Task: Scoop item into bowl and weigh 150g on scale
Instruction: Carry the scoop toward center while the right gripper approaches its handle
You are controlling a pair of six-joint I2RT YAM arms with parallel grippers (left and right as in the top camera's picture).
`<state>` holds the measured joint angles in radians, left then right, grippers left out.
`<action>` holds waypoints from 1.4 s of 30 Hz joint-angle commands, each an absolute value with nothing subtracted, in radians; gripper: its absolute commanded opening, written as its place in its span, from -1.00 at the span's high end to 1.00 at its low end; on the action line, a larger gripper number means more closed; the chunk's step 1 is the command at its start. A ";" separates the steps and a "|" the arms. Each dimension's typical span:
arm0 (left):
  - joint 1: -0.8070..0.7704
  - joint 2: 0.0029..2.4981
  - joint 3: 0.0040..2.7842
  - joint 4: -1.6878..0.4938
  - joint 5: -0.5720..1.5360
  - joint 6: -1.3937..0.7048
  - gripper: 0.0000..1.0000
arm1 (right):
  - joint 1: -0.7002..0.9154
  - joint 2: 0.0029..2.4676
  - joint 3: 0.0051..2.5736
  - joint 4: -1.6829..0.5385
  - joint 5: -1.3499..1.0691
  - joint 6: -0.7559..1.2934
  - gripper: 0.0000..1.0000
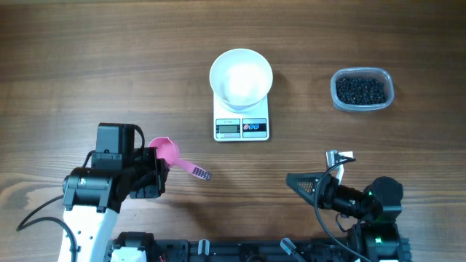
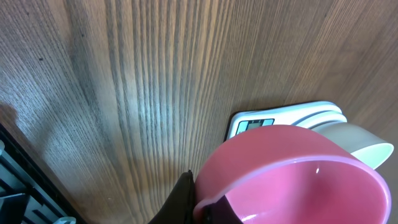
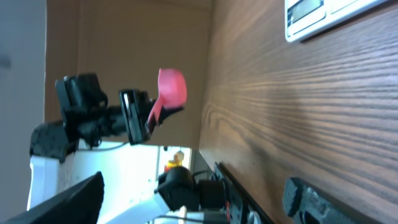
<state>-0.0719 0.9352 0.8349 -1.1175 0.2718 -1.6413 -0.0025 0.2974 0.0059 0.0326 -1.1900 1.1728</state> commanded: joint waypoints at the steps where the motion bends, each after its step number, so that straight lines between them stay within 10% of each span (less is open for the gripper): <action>1: -0.071 0.937 0.832 -1.114 0.269 -1.657 0.92 | 0.014 0.304 0.005 0.042 -1.277 1.099 -0.93; 22: -0.192 0.952 0.832 -0.941 0.298 -1.657 0.92 | 0.053 0.304 0.005 0.287 -1.137 1.224 -0.58; 42: -0.508 1.178 0.832 -0.582 0.244 -1.797 0.92 | 0.159 0.327 0.006 0.251 -0.840 1.209 -0.68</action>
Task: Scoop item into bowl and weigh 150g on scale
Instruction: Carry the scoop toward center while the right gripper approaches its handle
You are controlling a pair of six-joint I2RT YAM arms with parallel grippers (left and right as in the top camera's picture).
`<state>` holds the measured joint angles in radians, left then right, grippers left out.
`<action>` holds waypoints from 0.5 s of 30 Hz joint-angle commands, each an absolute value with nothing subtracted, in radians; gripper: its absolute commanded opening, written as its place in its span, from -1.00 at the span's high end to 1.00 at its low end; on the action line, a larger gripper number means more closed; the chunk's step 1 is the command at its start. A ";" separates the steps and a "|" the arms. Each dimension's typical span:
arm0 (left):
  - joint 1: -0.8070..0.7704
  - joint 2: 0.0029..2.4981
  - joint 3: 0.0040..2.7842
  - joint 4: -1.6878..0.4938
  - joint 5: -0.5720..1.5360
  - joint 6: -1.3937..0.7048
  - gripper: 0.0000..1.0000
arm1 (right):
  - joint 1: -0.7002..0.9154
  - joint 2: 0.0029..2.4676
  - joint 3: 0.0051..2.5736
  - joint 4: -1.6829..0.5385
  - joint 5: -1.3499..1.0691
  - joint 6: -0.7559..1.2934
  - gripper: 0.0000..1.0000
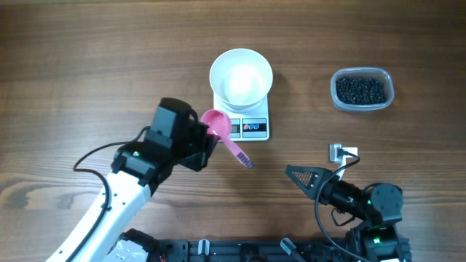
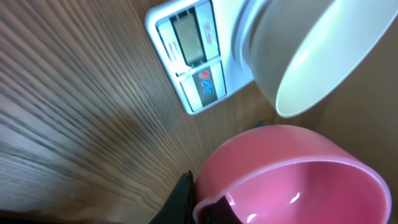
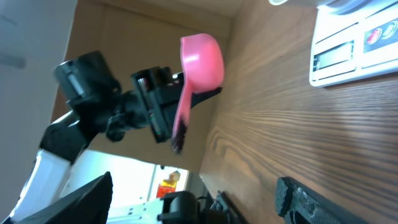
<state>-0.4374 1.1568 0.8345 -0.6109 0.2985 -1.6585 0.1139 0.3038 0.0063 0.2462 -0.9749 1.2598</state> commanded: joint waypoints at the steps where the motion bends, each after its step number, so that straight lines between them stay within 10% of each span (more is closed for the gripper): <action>1: -0.525 1.179 0.832 -0.582 0.222 -1.840 0.92 | 0.173 0.332 0.006 0.256 -0.810 1.201 -0.68; 15: -0.607 1.179 0.832 -0.591 0.182 -2.082 0.92 | 0.244 0.508 0.146 0.208 -0.731 0.974 -0.57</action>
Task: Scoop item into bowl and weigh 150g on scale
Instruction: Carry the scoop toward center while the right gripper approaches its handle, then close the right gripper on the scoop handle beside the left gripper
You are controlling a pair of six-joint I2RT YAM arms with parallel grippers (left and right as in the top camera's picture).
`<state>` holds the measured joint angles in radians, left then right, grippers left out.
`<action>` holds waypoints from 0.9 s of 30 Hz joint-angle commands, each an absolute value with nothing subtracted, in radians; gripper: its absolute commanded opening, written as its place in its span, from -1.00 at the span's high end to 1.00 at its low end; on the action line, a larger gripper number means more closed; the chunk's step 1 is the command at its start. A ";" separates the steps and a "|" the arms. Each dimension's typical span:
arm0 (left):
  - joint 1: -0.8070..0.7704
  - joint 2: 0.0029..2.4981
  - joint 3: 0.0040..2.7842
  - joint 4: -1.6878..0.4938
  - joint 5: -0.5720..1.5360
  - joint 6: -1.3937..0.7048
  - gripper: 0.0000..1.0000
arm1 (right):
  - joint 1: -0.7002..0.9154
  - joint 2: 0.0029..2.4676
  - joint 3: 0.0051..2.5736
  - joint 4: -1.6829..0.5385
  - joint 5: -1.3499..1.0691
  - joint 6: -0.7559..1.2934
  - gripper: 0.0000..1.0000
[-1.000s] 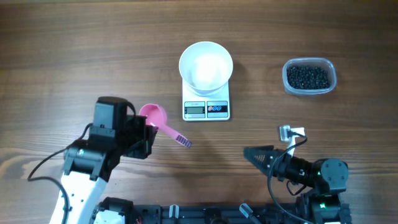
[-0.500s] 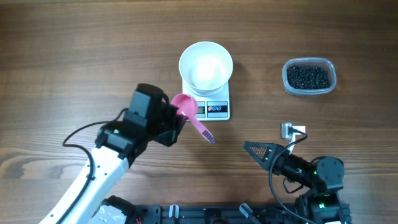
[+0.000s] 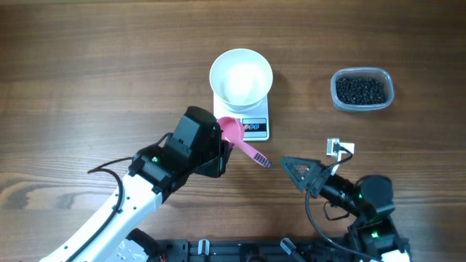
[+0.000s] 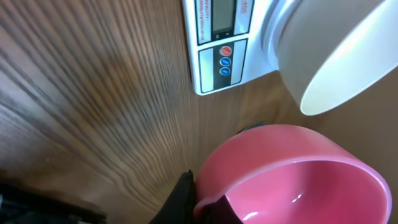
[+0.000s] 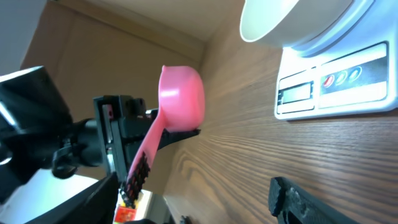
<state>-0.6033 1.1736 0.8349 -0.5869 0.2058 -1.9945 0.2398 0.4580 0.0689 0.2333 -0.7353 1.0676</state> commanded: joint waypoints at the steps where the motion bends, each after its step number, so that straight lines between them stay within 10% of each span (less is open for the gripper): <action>1: -0.607 1.179 0.832 -0.592 0.182 -2.100 0.92 | 0.244 0.531 0.173 0.188 -0.750 0.959 -0.55; 13: -0.595 1.178 0.832 -0.663 0.138 -2.181 0.92 | 0.265 0.683 0.365 0.167 -0.923 0.962 -0.55; 27: -0.478 1.132 0.832 -0.801 0.187 -2.181 0.92 | 0.599 0.905 0.376 0.240 -0.550 0.920 -0.44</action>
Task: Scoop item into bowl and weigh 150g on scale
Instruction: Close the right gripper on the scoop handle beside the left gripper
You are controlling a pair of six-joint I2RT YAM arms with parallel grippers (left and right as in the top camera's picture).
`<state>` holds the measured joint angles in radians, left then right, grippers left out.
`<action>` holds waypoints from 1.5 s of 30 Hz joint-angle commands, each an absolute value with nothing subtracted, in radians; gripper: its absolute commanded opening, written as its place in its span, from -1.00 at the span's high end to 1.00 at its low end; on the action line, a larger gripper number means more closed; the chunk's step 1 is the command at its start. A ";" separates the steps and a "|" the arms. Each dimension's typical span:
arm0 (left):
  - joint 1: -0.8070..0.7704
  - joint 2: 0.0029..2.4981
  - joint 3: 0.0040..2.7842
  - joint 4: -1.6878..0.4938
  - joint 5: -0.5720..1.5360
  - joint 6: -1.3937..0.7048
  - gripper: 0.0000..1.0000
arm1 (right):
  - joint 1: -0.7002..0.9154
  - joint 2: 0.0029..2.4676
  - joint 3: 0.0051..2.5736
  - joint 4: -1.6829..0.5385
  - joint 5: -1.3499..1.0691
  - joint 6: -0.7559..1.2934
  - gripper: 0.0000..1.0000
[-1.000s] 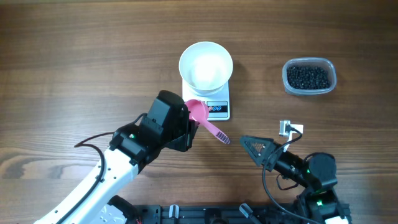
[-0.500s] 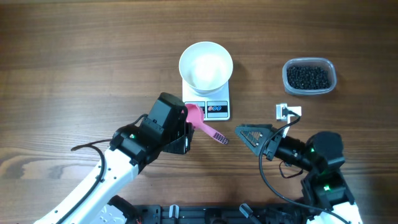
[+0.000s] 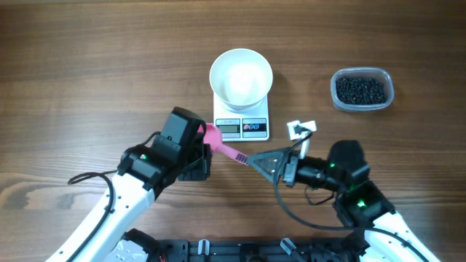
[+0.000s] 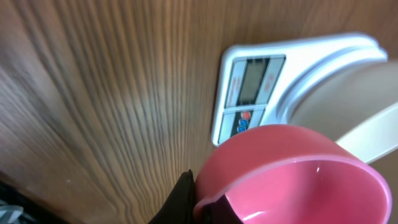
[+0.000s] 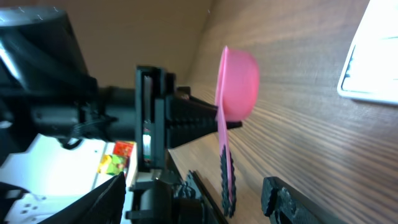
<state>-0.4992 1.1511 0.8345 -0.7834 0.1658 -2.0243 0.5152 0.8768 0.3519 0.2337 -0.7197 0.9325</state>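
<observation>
My left gripper (image 3: 204,148) is shut on a pink scoop (image 3: 212,136), held in the air just left of the scale's front. The scoop's cup (image 4: 292,177) fills the lower left wrist view. Its handle runs right and ends in a dark ribbed grip (image 5: 227,180). My right gripper (image 3: 263,161) stands open with that grip end between its fingers (image 5: 289,198). A white bowl (image 3: 241,76) stands empty on the white scale (image 3: 242,128). A clear tub of black beans (image 3: 362,89) sits at the far right.
Wooden table (image 3: 87,65) all around. A small white tag (image 3: 301,128) on the right arm's cable hangs near the scale's right front corner. The arms' bases and a black rail (image 3: 240,251) line the front edge.
The left gripper with the scoop has shifted a little left, to the scale's left front. The right gripper has come up and left from the front right, and now straddles the handle's end.
The left gripper first held the scoop at the front left while the right gripper waited open at the front right. Then the scoop was beside the scale, then in front of it. Now both grippers meet at the scoop before the scale.
</observation>
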 commanded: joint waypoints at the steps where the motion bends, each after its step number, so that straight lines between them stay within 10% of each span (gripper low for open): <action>1: -0.477 1.132 0.832 -0.801 0.191 -2.181 0.92 | 0.627 0.915 0.376 0.246 -0.514 0.921 -0.44; 45: -0.522 1.135 0.832 -0.823 0.208 -2.178 0.92 | 0.751 1.105 0.376 0.492 -0.507 1.158 0.31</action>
